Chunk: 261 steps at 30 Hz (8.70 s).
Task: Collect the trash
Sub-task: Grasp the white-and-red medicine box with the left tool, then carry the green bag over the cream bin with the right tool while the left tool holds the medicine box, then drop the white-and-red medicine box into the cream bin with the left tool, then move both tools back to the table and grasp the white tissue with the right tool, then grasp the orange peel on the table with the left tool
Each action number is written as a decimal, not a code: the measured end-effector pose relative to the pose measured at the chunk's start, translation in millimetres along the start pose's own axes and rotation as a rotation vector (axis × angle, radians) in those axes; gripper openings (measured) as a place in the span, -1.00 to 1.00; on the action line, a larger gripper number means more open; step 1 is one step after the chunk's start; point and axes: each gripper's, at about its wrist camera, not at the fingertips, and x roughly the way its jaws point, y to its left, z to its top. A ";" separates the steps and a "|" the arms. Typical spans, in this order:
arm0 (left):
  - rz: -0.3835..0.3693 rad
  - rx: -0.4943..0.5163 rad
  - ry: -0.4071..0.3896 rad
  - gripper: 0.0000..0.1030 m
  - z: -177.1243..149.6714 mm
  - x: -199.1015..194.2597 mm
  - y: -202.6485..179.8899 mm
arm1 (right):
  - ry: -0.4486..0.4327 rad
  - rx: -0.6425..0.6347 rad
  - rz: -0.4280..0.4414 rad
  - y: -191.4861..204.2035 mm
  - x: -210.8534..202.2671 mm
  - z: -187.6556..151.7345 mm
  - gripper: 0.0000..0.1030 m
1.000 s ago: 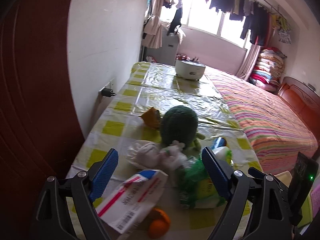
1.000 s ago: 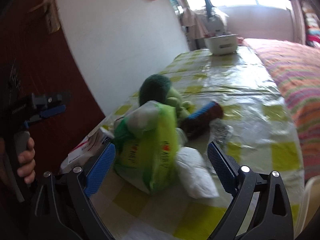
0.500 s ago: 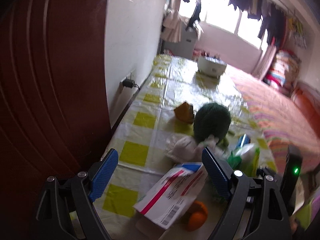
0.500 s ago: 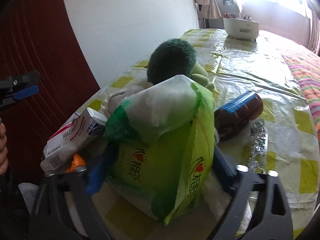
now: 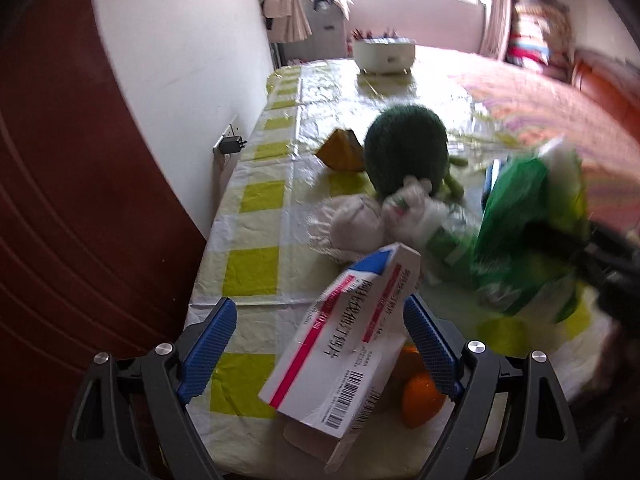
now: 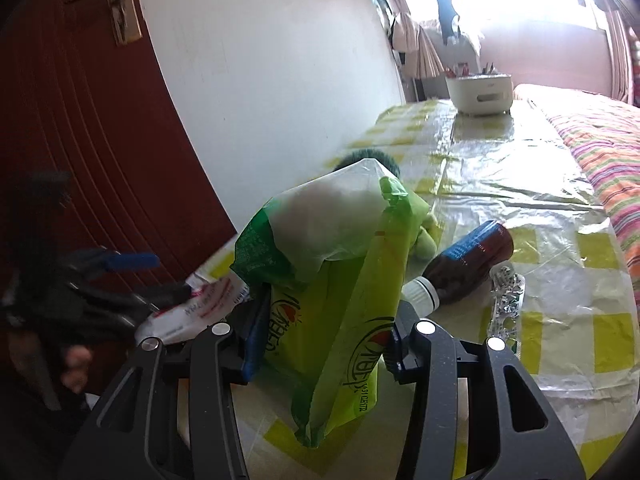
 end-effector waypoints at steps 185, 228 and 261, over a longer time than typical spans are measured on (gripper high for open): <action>-0.413 -0.354 -0.173 0.64 57.9 -25.9 -68.8 | -0.113 -0.063 -0.197 -28.7 -76.7 -56.4 0.82; -0.297 -0.477 0.019 0.64 8.0 9.5 36.6 | 0.067 0.054 -0.107 -52.5 -36.1 -47.4 -0.50; -0.200 -0.049 0.135 -0.30 -30.2 44.8 -32.4 | -0.054 0.157 -0.088 -69.1 -64.3 -45.4 -0.48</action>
